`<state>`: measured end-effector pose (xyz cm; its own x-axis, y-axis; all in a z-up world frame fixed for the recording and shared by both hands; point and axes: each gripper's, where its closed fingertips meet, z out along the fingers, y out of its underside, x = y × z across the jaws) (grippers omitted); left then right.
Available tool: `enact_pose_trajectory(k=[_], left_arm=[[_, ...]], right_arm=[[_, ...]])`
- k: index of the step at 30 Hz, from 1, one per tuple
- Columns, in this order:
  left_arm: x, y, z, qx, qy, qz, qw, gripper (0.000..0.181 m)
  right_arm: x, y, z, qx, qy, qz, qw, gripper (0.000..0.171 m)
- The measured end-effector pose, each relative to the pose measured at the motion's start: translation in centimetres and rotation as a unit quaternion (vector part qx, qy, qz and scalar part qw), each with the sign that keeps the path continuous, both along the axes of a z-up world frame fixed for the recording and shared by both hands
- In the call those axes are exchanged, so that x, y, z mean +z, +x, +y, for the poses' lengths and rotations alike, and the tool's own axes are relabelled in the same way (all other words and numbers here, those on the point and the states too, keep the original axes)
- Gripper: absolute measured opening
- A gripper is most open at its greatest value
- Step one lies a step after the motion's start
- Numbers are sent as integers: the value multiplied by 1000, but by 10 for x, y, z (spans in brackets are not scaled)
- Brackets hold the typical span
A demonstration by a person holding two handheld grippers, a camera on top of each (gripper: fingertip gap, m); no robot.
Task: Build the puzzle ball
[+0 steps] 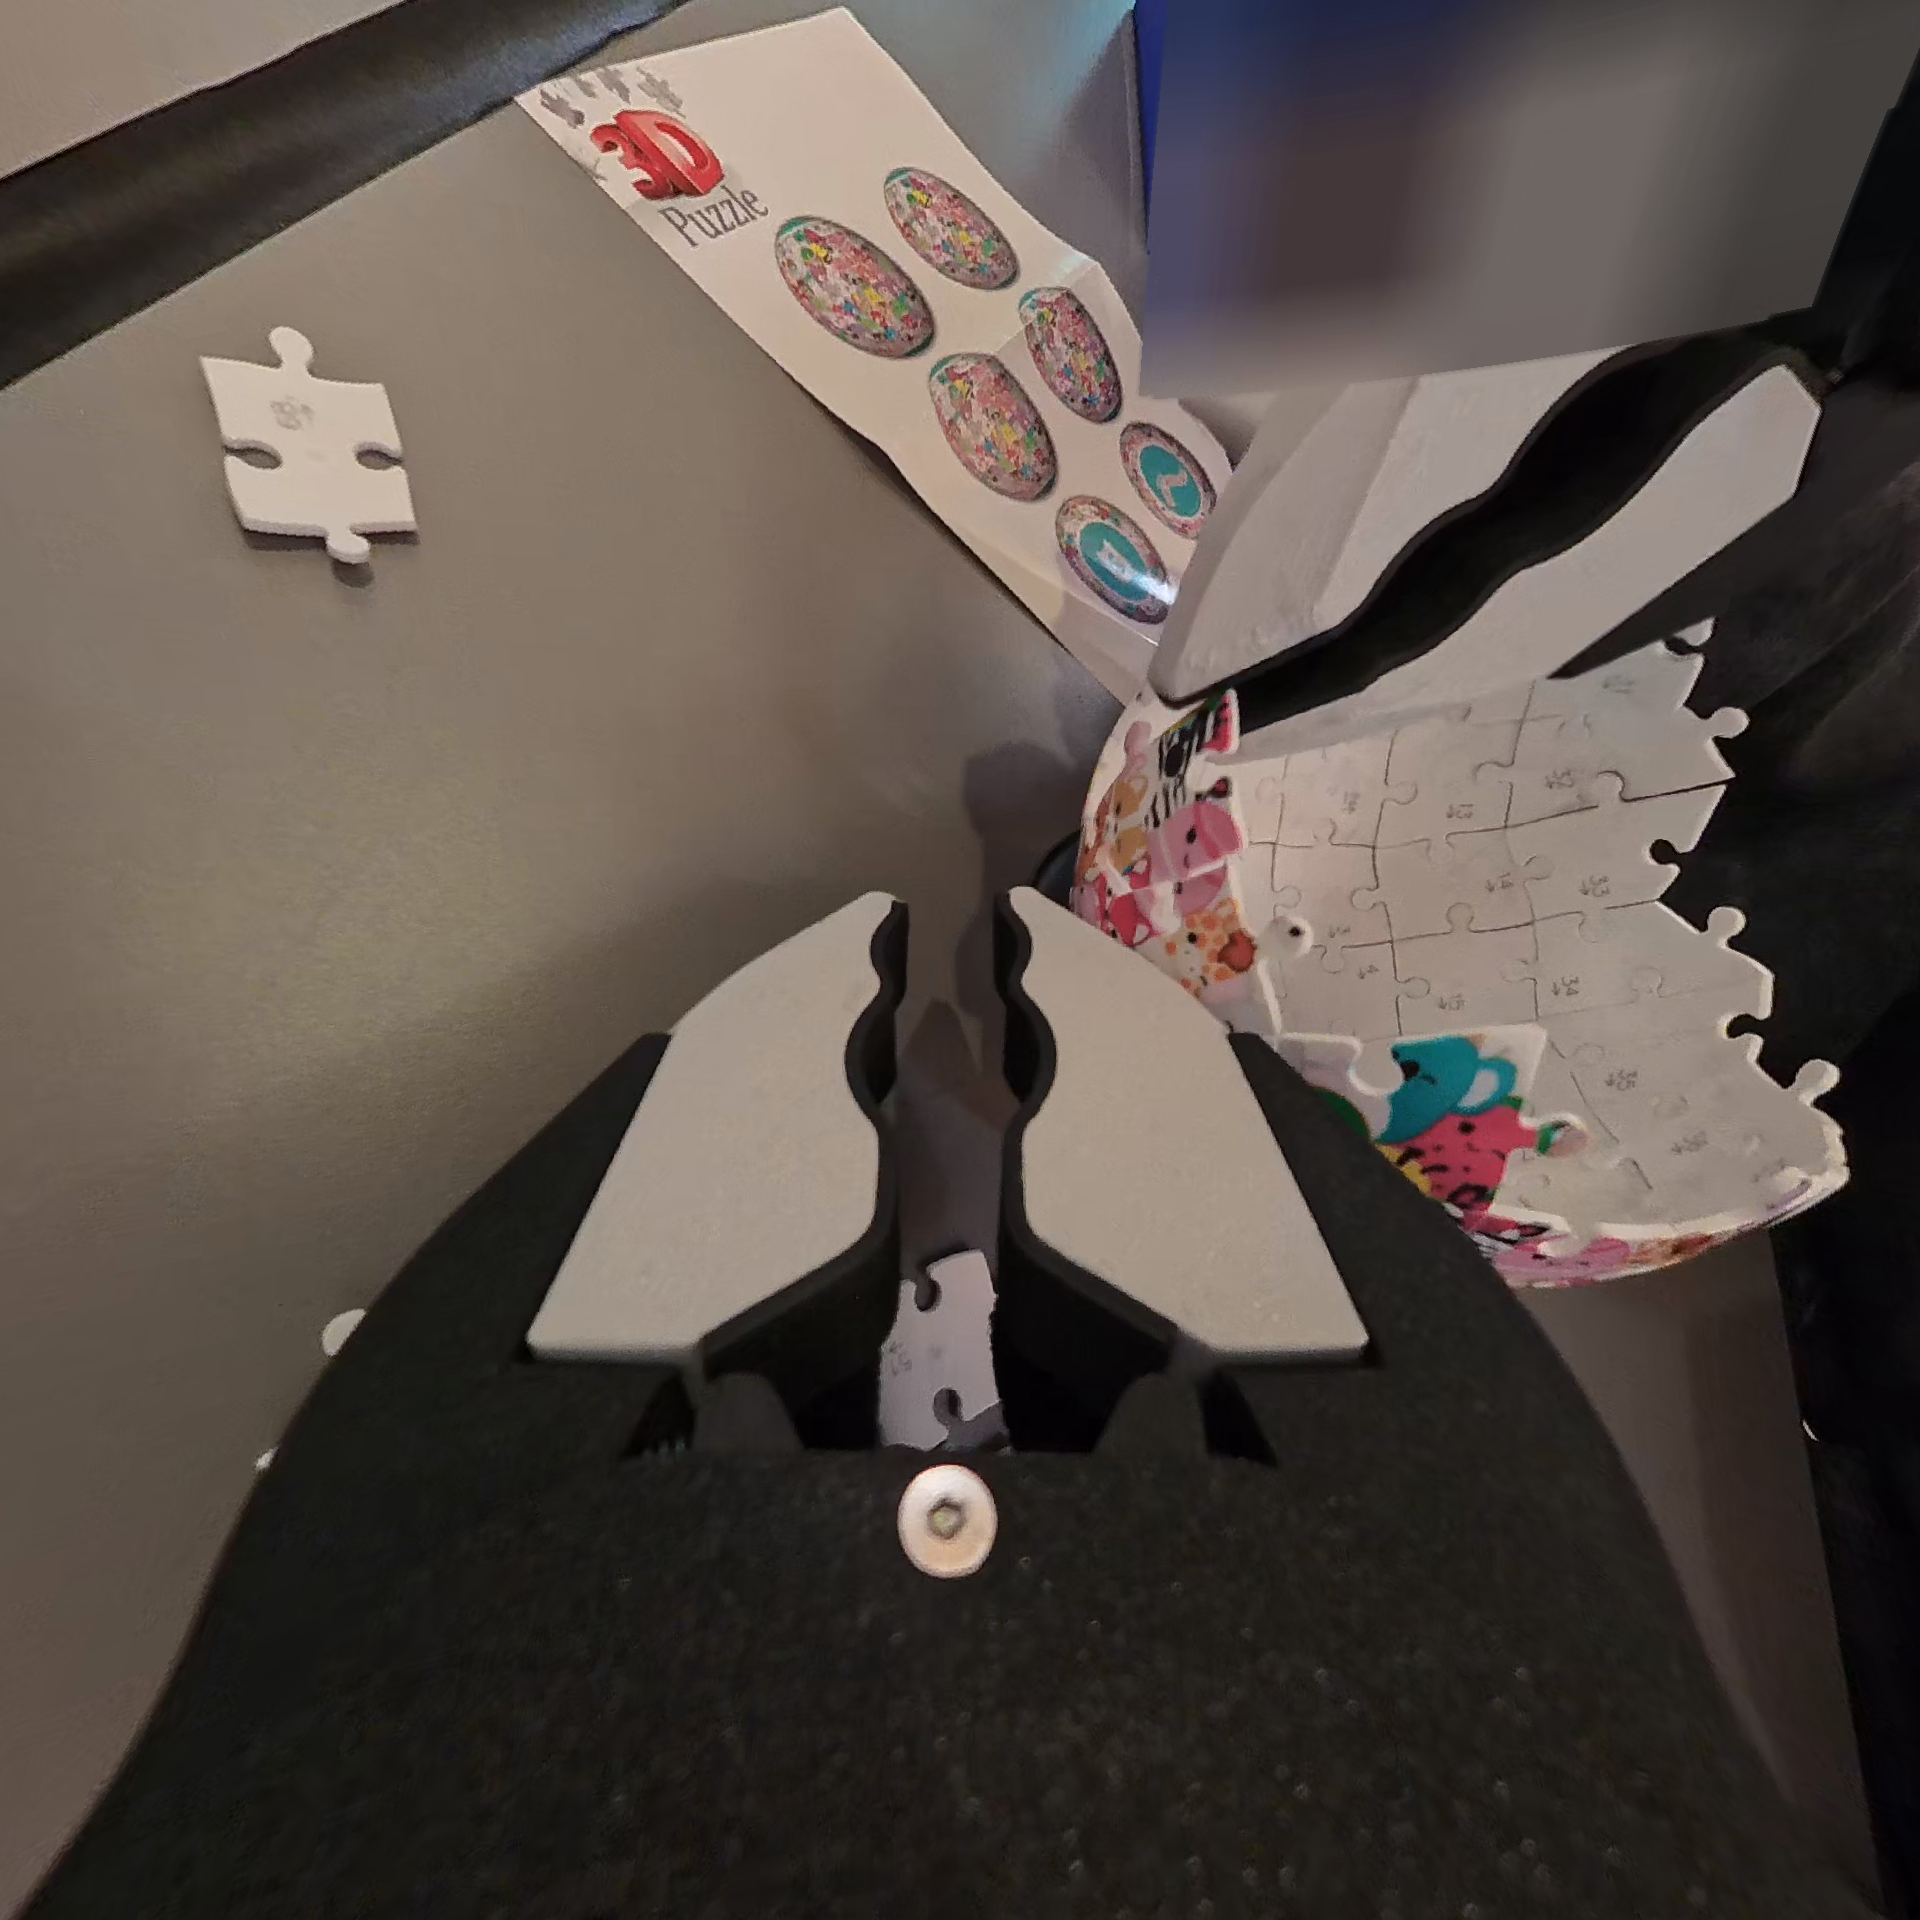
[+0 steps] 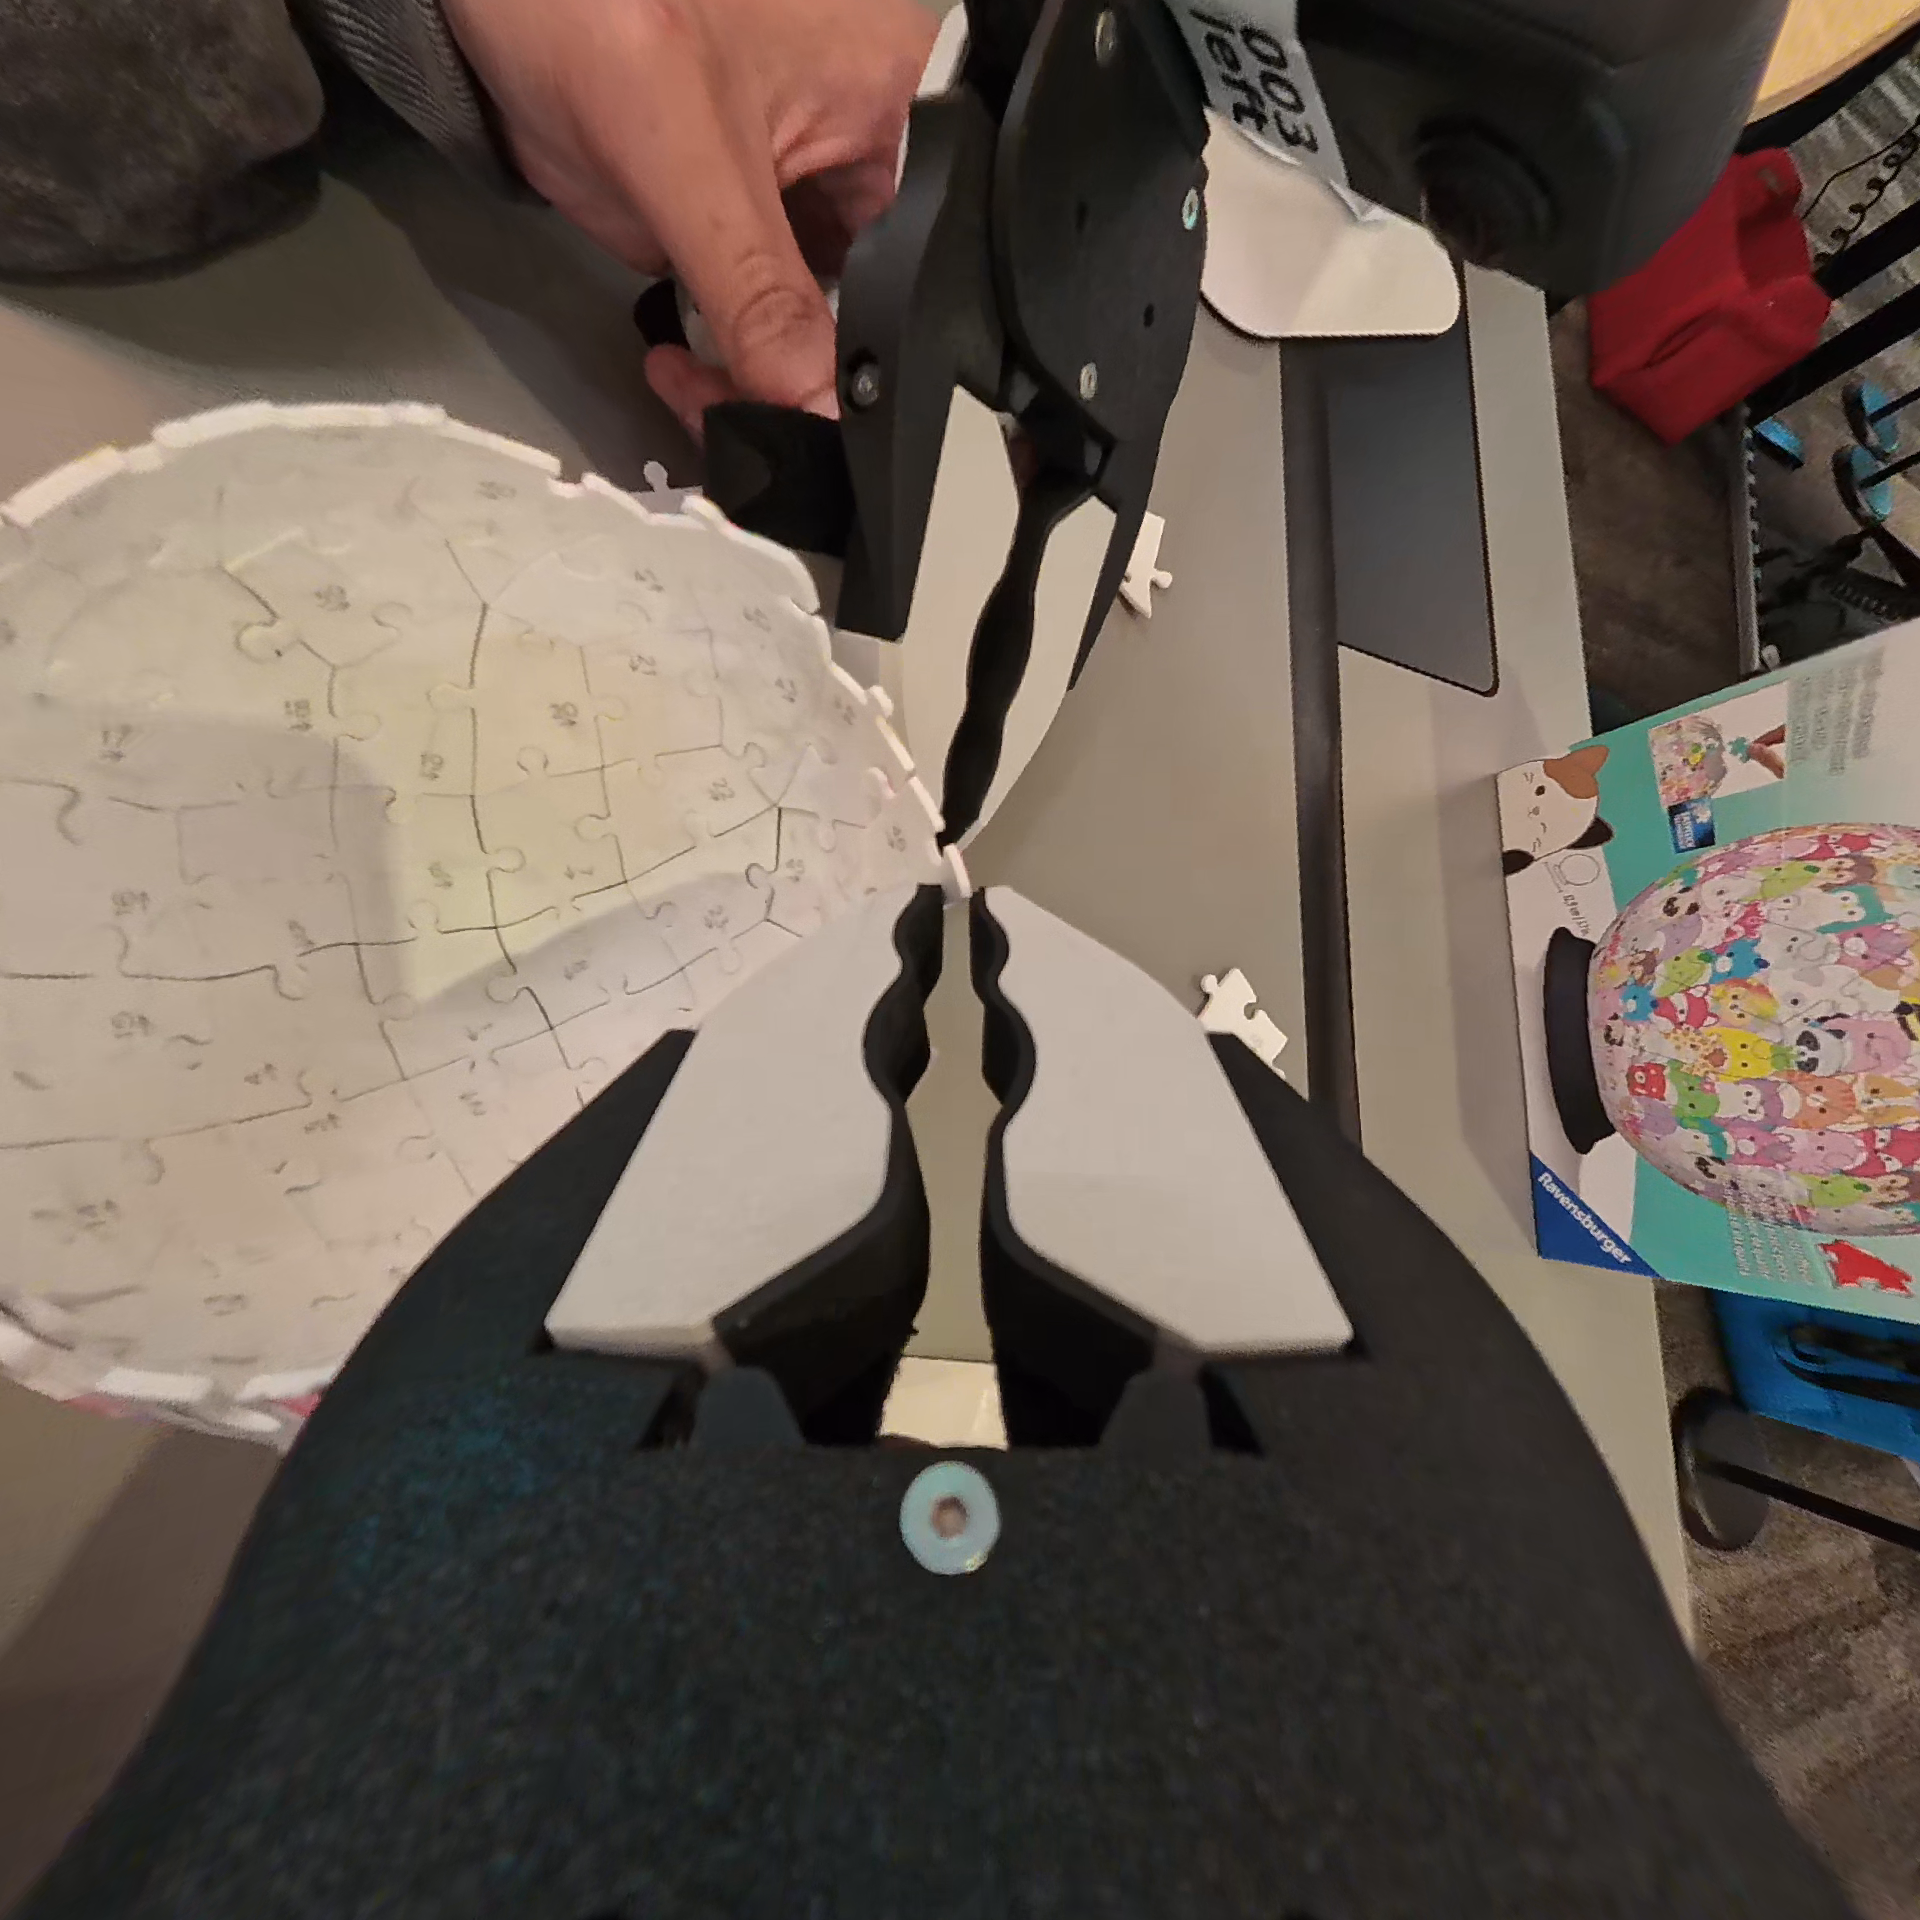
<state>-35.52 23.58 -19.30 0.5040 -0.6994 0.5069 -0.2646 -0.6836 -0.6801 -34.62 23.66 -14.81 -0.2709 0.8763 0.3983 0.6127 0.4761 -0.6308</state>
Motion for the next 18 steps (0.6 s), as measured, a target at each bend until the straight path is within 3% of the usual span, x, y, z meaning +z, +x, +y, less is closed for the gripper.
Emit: enact_pose_trajectory(k=[18], left_arm=[[0, 0, 0, 2, 2, 1, 1000, 16]], right_arm=[[-3, -1, -1, -40, 25, -50, 998, 5]])
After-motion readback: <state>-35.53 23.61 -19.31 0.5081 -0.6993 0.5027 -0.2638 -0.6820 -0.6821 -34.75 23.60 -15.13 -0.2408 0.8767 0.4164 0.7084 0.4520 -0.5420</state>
